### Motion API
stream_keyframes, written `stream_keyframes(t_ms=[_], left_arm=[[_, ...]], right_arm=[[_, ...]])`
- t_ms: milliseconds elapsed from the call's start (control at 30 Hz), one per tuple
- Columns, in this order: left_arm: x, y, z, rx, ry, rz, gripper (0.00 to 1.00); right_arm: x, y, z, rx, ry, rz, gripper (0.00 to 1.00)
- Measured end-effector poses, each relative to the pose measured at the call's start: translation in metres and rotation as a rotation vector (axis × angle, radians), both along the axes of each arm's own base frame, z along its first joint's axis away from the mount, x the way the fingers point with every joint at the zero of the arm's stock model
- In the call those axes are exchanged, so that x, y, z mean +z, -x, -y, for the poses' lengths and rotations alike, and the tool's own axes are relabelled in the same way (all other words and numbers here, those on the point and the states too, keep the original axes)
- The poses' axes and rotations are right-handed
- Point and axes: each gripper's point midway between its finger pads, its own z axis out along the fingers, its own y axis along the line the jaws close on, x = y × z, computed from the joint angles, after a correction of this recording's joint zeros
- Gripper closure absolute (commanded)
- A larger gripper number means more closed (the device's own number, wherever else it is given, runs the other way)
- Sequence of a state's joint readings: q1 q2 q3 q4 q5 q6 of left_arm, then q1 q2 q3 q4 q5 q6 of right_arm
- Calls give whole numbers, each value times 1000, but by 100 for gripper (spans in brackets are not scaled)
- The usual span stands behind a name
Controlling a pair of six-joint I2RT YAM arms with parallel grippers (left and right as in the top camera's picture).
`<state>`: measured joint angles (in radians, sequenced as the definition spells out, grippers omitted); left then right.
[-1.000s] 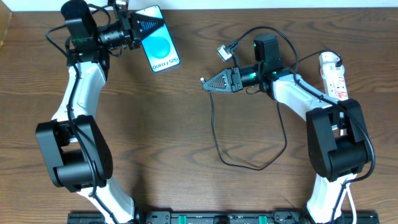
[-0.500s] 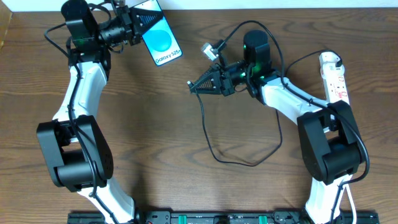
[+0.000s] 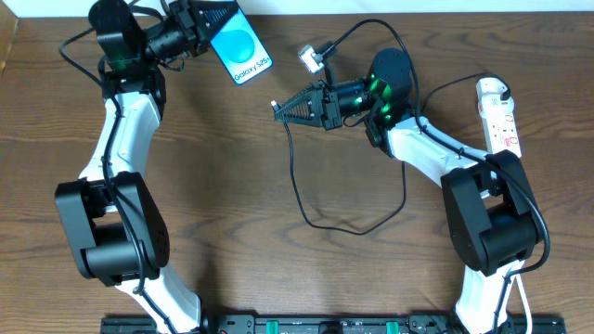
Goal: Plug charger to phone and switch on socket
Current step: 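Lift the connector with the right gripper toward the phone's bottom port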
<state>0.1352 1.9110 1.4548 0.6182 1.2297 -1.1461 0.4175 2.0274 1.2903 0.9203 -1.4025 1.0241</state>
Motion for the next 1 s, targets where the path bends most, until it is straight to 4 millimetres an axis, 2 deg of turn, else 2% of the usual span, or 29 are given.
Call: stream_keyframes(t_ms=[133, 267, 500, 667, 1000], left_arm=[[8, 2, 1, -11, 12, 25, 93], [8, 9, 4, -54, 21, 1, 92], [14, 16, 13, -98, 16, 34, 93], [17, 20, 26, -127, 12, 58, 92], [16, 23, 29, -152, 9, 55, 93]], right_arm=[[12, 2, 1, -2, -33, 45, 99], [19, 4, 2, 1, -50, 61, 99], [20, 4, 2, 1, -45, 35, 99], [20, 12, -7, 21, -46, 32, 99], [21, 10, -8, 10, -51, 31, 99]])
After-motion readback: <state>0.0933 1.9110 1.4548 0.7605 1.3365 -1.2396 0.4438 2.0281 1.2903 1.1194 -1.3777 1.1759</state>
